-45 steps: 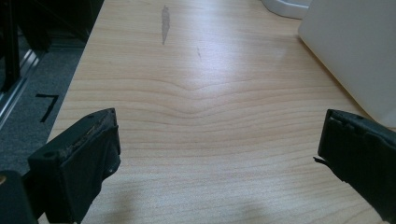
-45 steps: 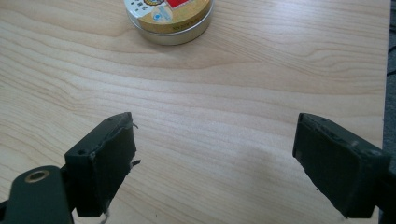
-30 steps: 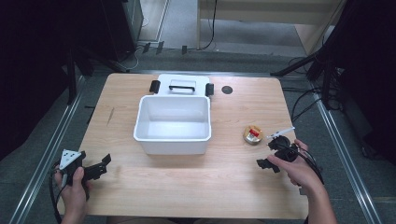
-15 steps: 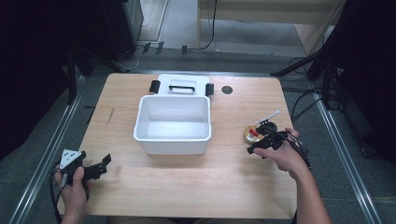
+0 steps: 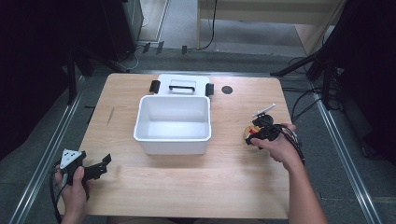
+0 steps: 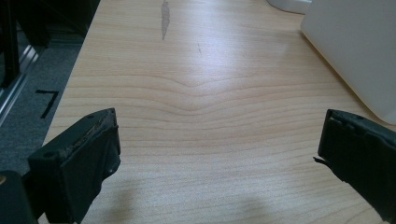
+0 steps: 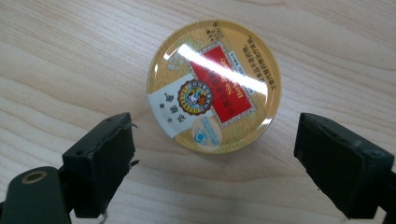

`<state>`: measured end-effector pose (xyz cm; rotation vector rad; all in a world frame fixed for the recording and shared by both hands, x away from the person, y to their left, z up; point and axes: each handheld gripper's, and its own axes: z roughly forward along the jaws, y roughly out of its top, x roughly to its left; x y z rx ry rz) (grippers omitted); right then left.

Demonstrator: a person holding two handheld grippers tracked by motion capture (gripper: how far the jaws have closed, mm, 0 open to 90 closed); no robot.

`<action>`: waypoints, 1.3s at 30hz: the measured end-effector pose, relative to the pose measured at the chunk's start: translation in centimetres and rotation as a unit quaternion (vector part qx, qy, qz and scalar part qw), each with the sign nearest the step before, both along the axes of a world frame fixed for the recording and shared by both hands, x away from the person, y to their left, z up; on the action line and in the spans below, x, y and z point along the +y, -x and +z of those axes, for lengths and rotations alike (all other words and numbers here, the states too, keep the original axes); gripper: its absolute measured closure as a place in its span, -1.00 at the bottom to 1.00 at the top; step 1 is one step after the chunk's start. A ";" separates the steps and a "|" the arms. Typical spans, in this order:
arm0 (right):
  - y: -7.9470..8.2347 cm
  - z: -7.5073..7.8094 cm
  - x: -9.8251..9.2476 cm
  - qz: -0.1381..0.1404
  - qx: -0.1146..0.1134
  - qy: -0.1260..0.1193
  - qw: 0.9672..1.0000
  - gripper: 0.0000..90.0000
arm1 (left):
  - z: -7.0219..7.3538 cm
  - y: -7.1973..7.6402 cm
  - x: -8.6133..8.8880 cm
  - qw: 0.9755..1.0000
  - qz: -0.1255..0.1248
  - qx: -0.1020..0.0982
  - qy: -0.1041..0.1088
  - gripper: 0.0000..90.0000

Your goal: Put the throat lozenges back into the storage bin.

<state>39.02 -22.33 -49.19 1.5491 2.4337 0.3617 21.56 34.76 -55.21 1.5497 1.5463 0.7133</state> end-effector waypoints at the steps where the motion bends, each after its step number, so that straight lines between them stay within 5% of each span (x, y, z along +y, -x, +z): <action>1: 0.0 0.0 0.0 0.000 0.000 0.000 1.000 -0.73 | 0.0 0.0 0.0 1.000 0.000 0.000 0.000 -1.00; 19: -1.7 -1.5 0.5 -0.011 -0.010 -0.004 1.000 -0.72 | 0.0 0.0 0.0 1.000 -0.002 0.002 0.000 -1.00; 24: -1.6 -1.8 0.9 0.003 -0.022 -0.002 1.000 -0.56 | 0.0 0.0 0.0 1.000 -0.002 0.002 0.001 -1.00; 39: -0.9 -0.1 1.2 0.032 -0.058 -0.025 0.997 -0.54 | 0.0 -0.1 0.0 1.000 -0.002 0.002 0.002 -1.00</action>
